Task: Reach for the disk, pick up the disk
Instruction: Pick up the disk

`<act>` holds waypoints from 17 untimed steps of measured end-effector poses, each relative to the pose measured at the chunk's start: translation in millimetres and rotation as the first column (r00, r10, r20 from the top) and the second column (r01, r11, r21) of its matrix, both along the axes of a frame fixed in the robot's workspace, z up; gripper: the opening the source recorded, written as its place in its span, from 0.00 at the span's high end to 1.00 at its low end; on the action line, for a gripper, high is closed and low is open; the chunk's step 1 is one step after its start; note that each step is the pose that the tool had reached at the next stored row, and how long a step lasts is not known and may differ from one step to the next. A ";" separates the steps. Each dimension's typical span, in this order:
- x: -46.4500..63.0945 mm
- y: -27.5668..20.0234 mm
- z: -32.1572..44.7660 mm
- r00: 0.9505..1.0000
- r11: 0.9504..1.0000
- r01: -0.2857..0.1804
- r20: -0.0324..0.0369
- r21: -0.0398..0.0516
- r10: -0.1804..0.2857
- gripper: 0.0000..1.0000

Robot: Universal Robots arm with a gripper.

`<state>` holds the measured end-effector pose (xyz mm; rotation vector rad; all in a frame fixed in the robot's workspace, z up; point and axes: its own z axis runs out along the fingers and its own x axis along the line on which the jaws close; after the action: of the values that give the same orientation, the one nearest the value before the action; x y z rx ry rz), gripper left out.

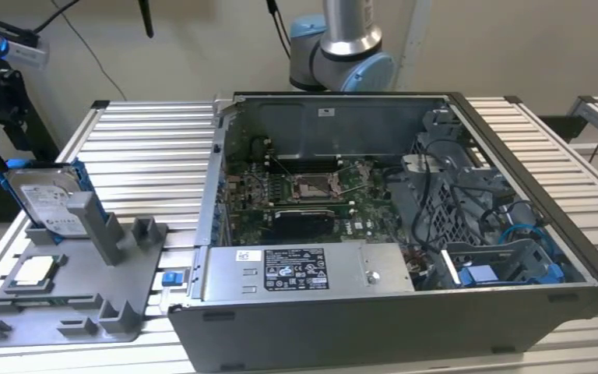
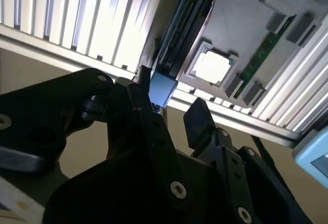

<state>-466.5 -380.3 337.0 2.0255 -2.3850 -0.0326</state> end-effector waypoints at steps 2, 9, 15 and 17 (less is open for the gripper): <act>0.0 0.9 -3.6 1.000 1.000 -0.008 0.000 0.000 0.008 0.00; 0.0 2.5 -16.0 0.999 0.999 -0.034 0.000 0.000 0.034 0.00; 0.0 2.5 -21.8 0.999 0.999 -0.047 0.000 0.000 0.047 0.00; 0.0 2.4 -21.9 0.999 0.999 -0.047 0.000 0.000 0.047 0.00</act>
<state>-466.5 -377.8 315.1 2.0805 -2.3364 -0.0326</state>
